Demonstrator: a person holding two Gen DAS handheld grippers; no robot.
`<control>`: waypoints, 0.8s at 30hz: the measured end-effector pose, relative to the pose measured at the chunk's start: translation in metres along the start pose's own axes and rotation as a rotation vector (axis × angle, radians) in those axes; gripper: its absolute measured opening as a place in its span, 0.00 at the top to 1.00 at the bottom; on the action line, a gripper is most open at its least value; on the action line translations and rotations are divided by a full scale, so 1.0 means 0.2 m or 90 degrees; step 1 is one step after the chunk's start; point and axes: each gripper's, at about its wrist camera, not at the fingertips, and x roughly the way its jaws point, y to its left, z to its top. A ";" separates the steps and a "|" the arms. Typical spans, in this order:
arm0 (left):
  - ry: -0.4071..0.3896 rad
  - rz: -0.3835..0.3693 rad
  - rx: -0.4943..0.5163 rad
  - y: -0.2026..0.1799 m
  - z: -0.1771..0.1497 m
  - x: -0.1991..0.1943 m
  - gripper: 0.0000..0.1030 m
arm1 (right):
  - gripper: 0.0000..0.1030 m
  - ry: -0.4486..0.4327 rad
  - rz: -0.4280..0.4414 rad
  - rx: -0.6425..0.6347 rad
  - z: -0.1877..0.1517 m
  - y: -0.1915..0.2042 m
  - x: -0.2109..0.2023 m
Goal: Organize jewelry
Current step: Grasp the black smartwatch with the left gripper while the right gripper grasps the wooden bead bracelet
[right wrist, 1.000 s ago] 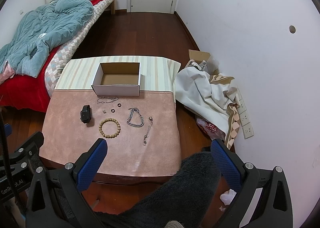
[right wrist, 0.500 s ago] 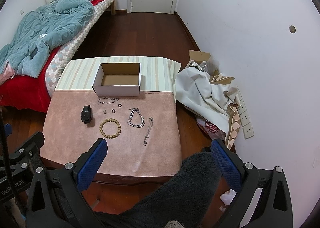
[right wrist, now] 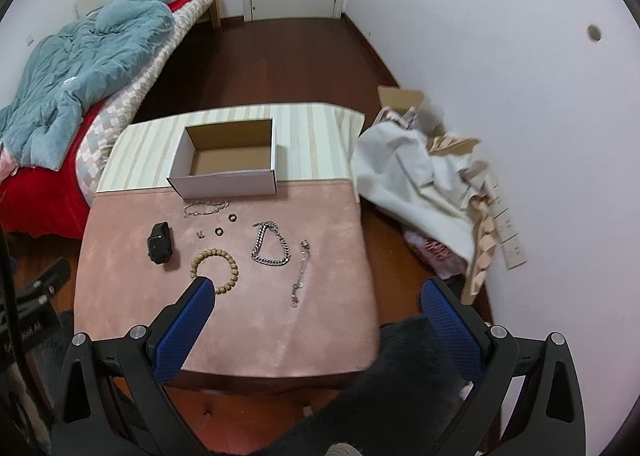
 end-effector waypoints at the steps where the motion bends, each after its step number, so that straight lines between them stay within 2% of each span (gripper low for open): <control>1: 0.005 0.011 -0.001 0.01 0.01 0.06 0.00 | 0.00 0.008 0.011 0.003 0.01 0.01 0.07; 4: 0.025 0.053 0.011 0.03 0.04 0.24 0.00 | 0.01 0.037 0.035 0.007 0.02 0.08 0.31; 9: 0.050 0.109 0.028 0.05 0.04 0.50 0.00 | 0.24 0.114 0.063 0.011 -0.01 0.25 0.76; 13: 0.089 0.126 0.030 0.07 0.04 0.70 0.00 | 0.33 0.171 0.084 0.013 -0.04 0.39 1.05; 16: 0.114 0.125 0.032 0.08 0.03 0.80 0.00 | 0.44 0.200 0.084 -0.003 -0.08 0.48 1.20; 18: 0.126 0.121 0.035 0.07 0.02 0.84 0.00 | 0.57 0.217 0.086 -0.014 -0.11 0.52 1.25; 19: 0.130 0.115 0.037 0.06 0.02 0.86 0.00 | 0.60 0.203 0.076 -0.027 -0.12 0.55 1.26; 21: 0.136 0.103 0.039 0.04 0.01 0.88 0.00 | 0.81 0.192 0.069 -0.048 -0.13 0.58 1.25; 23: 0.141 0.080 0.038 0.02 0.01 0.90 0.00 | 0.91 0.186 0.070 -0.058 -0.14 0.60 1.26; 24: 0.143 0.065 0.036 0.00 0.01 0.90 0.00 | 0.91 0.188 0.072 -0.054 -0.15 0.59 1.26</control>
